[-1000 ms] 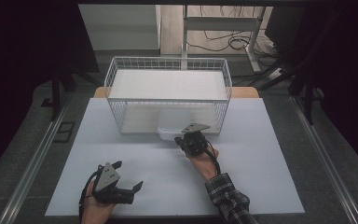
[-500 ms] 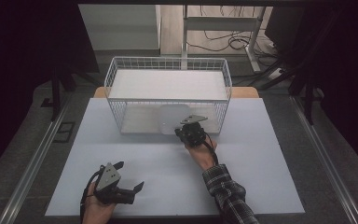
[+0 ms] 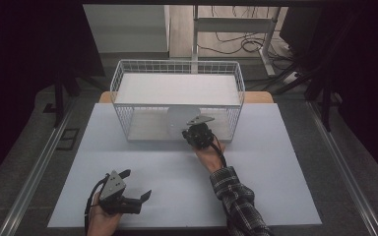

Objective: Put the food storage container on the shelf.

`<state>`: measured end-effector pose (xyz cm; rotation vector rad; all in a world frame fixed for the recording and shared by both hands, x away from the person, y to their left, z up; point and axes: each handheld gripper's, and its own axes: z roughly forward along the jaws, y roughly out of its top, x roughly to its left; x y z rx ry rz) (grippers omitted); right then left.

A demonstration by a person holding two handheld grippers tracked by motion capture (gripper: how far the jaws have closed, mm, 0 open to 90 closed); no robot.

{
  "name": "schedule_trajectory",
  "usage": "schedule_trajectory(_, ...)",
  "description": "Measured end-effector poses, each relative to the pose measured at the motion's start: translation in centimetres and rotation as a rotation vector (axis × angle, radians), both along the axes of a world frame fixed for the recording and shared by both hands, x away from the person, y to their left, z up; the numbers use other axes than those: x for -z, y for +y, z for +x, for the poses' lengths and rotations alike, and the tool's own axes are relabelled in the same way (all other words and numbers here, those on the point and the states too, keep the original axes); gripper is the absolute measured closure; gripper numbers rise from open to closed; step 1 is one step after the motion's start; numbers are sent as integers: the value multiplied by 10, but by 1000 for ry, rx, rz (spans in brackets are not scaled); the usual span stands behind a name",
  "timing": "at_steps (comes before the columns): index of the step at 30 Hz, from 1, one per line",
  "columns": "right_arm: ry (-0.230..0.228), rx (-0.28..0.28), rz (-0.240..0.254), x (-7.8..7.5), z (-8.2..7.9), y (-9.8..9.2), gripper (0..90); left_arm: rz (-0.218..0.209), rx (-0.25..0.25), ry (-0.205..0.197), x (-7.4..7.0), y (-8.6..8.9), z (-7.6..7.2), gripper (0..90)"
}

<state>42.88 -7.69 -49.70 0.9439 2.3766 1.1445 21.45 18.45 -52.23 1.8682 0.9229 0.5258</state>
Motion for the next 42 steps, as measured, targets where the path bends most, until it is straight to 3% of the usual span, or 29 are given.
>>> schedule_trajectory(10, 3, 10, 9, 1, 6, 0, 891, 1, -2, 2, 0, 1, 0, 8)
schedule_trajectory(14, 7, -9, 11, 0, 2, 1, 799, 5, -3, 10, 0, 0, 1, 7)
schedule_trajectory(15, 11, -10, 19, -1, 0, 1, 733, 7, -3, 12, 0, 0, 1, 6)
schedule_trajectory(16, 11, -10, 19, -1, 0, 1, 733, 7, -3, 12, 0, 0, 1, 6)
schedule_trajectory(21, 25, -12, 37, -4, -6, 0, 547, 11, -6, 22, 0, 0, 1, 6)
schedule_trajectory(24, 32, -21, 50, -6, -8, -1, 473, 8, -5, 51, -1, 1, 2, 6)
schedule_trajectory(29, 22, -37, 46, -10, -13, -1, 396, -20, -4, 69, -2, 3, 2, 7)
schedule_trajectory(38, 8, -71, 39, -17, -26, -3, 264, -13, -2, 83, -1, 2, 3, 8)
schedule_trajectory(42, -1, -84, 43, -19, -34, -4, 198, -33, 1, 105, -2, 4, 4, 11)
